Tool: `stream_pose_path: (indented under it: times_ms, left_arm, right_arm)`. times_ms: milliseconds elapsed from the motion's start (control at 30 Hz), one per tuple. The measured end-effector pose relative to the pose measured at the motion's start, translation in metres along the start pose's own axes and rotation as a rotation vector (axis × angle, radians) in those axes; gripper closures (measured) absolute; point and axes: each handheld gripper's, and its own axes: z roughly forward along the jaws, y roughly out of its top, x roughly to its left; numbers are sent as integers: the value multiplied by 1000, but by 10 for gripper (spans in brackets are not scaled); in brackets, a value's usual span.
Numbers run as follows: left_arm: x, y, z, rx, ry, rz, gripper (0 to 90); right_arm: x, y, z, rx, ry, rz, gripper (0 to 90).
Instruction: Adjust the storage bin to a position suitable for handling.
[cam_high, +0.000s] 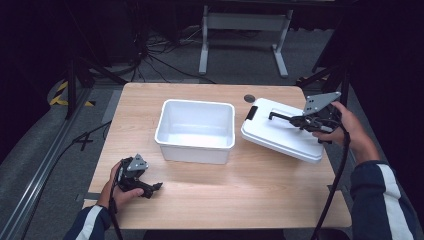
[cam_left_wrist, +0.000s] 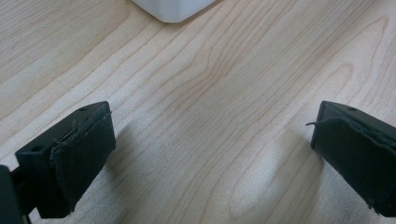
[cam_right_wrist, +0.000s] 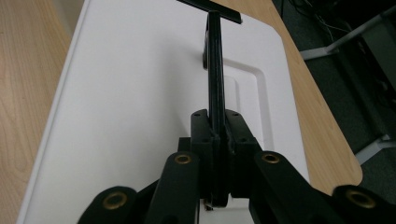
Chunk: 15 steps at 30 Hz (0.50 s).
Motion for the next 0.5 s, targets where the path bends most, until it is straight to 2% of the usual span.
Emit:
stream_pose_path:
  times_ms: [67, 300, 500]
  left_arm:
    - [0, 0, 0, 0, 0, 0, 2]
    - [0, 0, 0, 0, 0, 0, 2]
    - [0, 0, 0, 0, 0, 0, 2]
  right_arm:
    - [0, -1, 3, 3, 7, 0, 844]
    - [-1, -8, 32, 21, 37, 14, 845]
    - [-2, -14, 52, 30, 55, 45, 845]
